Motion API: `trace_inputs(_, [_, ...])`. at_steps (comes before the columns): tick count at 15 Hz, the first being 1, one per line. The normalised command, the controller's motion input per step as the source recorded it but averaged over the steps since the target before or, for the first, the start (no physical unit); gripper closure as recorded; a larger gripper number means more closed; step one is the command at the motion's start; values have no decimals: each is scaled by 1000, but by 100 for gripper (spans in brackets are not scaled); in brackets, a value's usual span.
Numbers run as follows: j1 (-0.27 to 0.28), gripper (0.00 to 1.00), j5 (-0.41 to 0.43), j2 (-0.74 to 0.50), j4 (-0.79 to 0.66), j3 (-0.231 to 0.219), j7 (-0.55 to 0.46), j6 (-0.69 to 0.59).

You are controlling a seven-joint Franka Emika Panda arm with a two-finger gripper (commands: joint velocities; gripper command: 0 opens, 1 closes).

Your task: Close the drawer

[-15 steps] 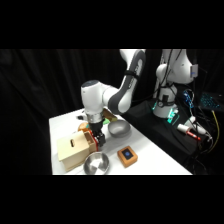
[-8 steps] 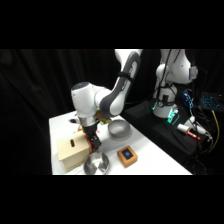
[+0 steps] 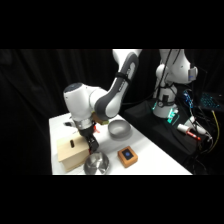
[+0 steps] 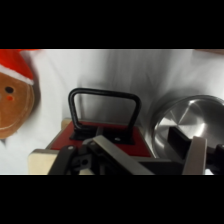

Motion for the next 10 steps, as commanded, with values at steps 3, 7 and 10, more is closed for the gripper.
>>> trace_inputs(3, [116,0,-195,-258,-1,-112,86,-405])
trace_inputs(7, [83,0,-137,-512,-160,-58,80,-463])
trace_inputs(10, [49,0,-92,-582,-232,-24,104,-390])
